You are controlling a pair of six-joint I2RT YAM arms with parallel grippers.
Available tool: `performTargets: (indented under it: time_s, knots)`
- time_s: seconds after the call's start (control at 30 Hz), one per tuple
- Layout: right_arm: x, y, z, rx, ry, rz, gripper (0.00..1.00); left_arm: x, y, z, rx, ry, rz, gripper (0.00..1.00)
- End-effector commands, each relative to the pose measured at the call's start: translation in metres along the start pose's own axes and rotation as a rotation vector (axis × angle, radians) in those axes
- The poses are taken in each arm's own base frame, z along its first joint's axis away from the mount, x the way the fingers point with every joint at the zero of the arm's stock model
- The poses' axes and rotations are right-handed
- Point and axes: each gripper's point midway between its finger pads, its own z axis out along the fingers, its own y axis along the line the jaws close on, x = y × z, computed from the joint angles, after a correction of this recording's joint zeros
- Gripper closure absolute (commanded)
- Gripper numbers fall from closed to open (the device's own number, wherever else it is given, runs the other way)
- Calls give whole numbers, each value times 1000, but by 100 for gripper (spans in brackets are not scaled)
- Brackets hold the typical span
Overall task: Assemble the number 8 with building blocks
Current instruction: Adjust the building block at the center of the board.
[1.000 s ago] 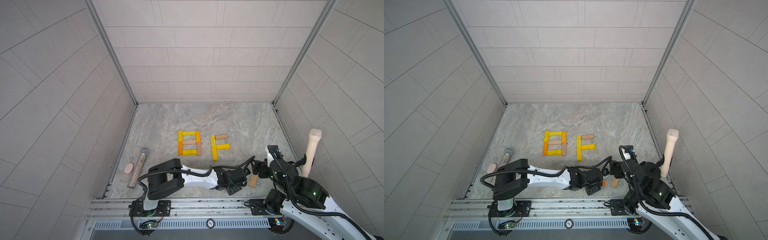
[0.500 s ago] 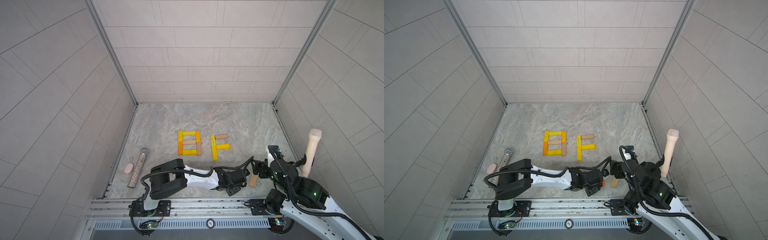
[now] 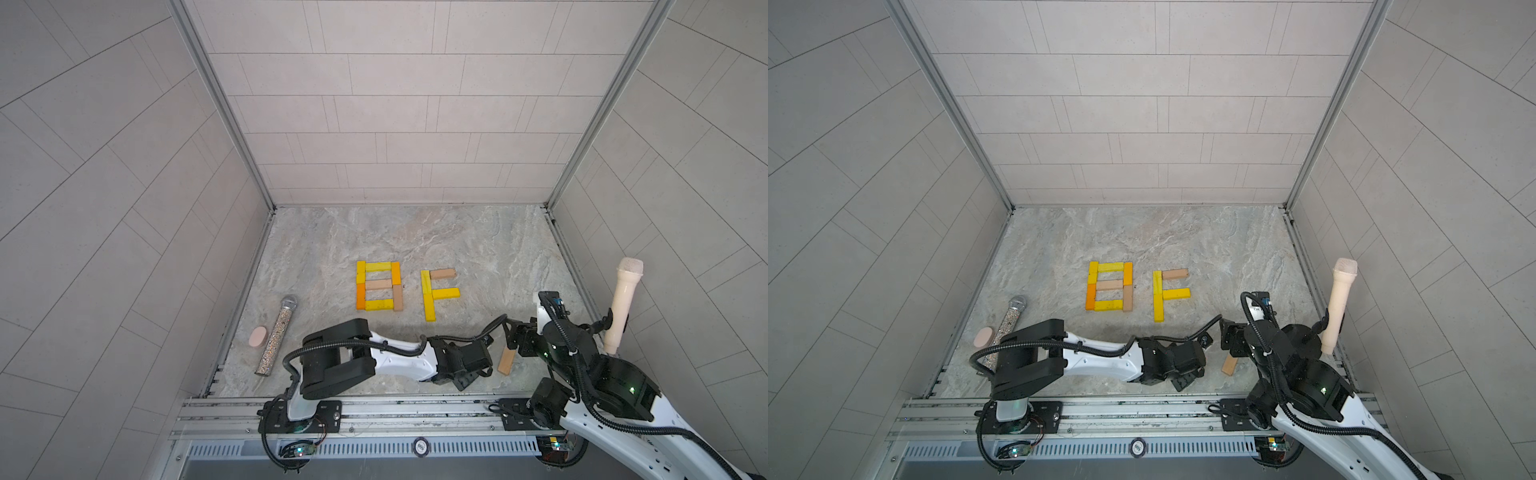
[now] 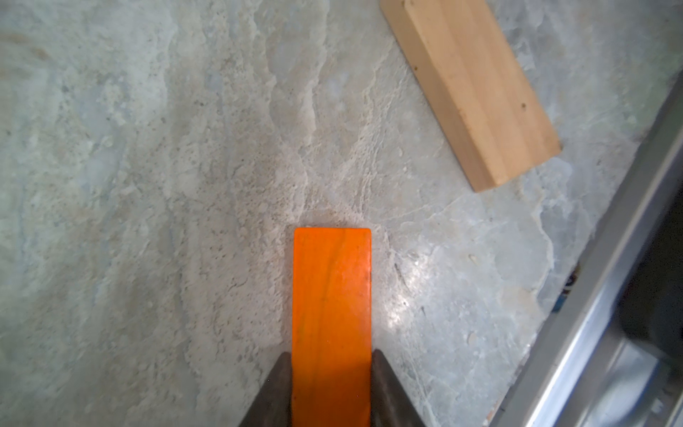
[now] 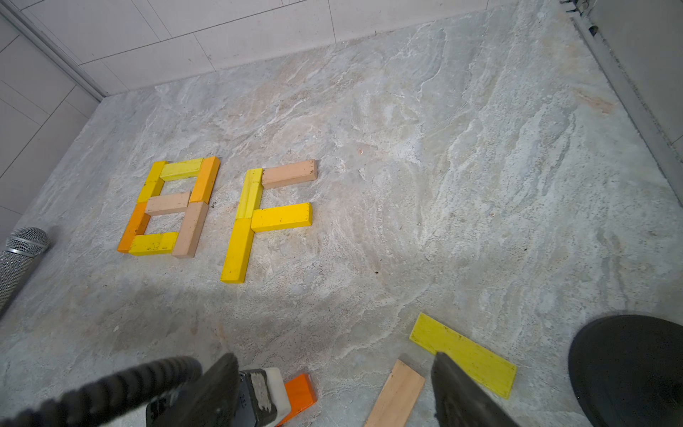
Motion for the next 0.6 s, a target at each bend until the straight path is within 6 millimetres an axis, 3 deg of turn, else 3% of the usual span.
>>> performTargets:
  time_s: [0.0,0.37,0.57]
  knots:
    - [0,-5,0,21,-7,16,17,9,21,-9,-81,0,-87,76]
    - [0,-6,0,25,-10,22,17,-15,47,-32,-201,-113,-300,83]
    - [1,-7,0,31,-7,29,18,-24,50,-27,-203,-117,-448,83]
